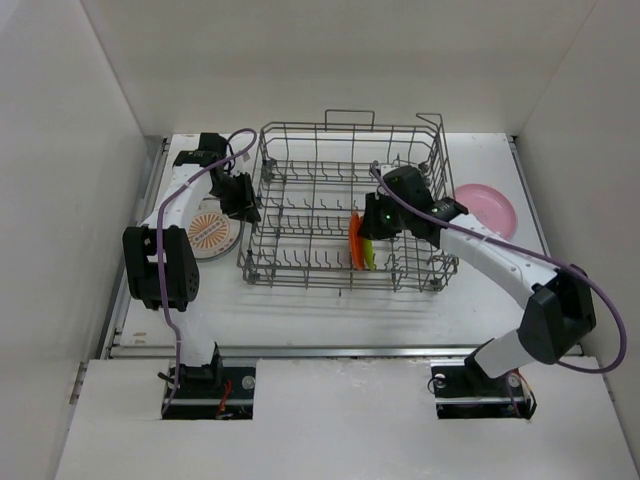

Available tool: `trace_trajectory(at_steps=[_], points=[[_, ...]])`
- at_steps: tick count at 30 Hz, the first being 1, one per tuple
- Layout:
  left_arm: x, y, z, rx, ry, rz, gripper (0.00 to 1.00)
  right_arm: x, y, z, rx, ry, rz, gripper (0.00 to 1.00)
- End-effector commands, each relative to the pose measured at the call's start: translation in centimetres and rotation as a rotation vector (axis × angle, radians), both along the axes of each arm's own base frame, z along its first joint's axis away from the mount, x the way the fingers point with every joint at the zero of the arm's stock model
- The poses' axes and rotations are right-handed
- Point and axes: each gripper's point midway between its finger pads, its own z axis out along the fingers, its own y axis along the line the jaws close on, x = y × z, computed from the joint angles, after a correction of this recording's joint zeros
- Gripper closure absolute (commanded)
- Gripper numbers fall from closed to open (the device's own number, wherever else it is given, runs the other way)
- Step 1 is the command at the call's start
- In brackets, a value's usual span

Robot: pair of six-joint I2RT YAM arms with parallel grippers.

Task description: Unload the plates from the dish rack

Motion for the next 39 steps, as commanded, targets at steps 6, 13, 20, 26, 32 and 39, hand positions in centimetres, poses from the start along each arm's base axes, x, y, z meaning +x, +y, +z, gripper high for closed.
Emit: trace_trajectory(at_steps=[6, 13, 20, 26, 32, 39], points=[[-0.1, 0.6, 2.2, -0.005, -0.033, 0.022, 1.00, 2.1, -0.7, -1.4, -0.074, 0.019, -0.099, 0.79], [1.8, 0.3, 2.4, -0.096, -0.003, 0.096, 1.00, 4.7, -0.9, 0.1, -0.103, -0.036, -0.171, 1.00], [6.1, 0.6, 3.1, -0.083, -0.070, 0.105, 1.00, 9.0, -1.5, 12.4, -0.057, -0.346, -0.245, 1.00], [7.4, 1.2, 3.1, -0.044, -0.079, 0.135, 1.00, 5.3, -0.6, 19.4, -0.064, -0.513, -0.146, 1.00], [8.2, 1.2, 3.8, -0.046, -0.103, 0.135, 1.00, -4.7, 2.5, 16.1, -0.184, -0.439, 0.159, 1.00], [9.0, 1.6, 4.4, -0.025, -0.129, 0.126, 1.00, -15.7, 5.1, 5.9, -0.312, -0.169, 0.220, 1.00]])
